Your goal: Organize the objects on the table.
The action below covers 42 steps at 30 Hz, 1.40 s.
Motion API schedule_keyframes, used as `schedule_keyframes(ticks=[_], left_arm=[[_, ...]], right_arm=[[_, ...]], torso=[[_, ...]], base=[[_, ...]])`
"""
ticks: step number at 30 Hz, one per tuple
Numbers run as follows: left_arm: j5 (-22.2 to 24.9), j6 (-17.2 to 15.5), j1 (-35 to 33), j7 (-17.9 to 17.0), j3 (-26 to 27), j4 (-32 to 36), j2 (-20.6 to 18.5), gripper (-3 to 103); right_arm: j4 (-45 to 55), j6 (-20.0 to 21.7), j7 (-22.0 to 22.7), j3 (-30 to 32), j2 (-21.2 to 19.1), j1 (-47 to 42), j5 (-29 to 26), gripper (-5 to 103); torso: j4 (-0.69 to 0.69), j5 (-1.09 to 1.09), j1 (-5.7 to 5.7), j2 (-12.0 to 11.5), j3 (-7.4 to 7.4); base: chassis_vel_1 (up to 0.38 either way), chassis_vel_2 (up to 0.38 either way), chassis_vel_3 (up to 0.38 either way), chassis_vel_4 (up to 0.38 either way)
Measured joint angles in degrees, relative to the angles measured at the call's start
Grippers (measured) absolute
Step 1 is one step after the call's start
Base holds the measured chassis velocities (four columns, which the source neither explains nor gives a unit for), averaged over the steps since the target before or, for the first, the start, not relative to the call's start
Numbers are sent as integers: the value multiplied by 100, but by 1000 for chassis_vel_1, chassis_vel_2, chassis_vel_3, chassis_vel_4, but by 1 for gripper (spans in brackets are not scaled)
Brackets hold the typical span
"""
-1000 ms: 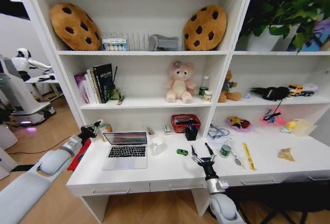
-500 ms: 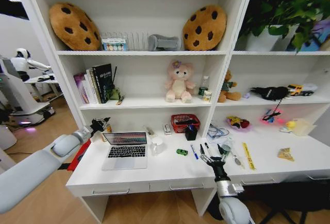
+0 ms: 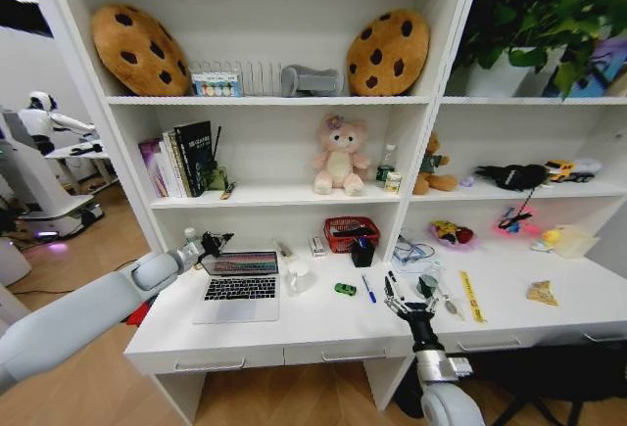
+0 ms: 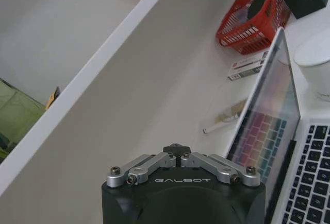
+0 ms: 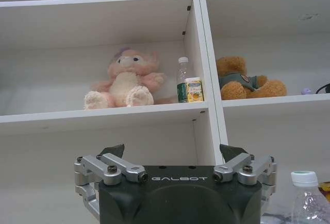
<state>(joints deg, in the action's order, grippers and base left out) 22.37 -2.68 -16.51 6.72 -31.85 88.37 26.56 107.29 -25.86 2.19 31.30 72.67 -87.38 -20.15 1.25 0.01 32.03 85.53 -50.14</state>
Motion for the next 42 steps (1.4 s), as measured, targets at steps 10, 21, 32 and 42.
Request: schedule_keyframes(ticks=[10, 21, 32, 42], left_arm=[[-136, -49, -784, -17, 367, 435, -283, 0], [-356, 78, -2301, -81, 1336, 1216, -914, 0], [-756, 235, -2880, -159, 1262, 1158, -251, 0], [-830, 465, -4312, -221, 2769, 1268, -14, -2]], right_arm=[[-13, -45, 65, -19, 62, -22, 63, 100], [-9, -19, 115, -58, 144, 26, 131, 100], [11, 29, 216, 41, 138, -58, 179, 100], [-64, 102, 252, -42, 147, 39, 172, 100]], torso=[[2, 0, 0, 1, 1], [0, 1, 0, 1, 1], [5, -1, 0, 0, 0], [2, 1, 0, 0, 0]], base=[[0, 0, 0, 0], [0, 0, 0, 0], [0, 0, 0, 0], [0, 0, 0, 0]])
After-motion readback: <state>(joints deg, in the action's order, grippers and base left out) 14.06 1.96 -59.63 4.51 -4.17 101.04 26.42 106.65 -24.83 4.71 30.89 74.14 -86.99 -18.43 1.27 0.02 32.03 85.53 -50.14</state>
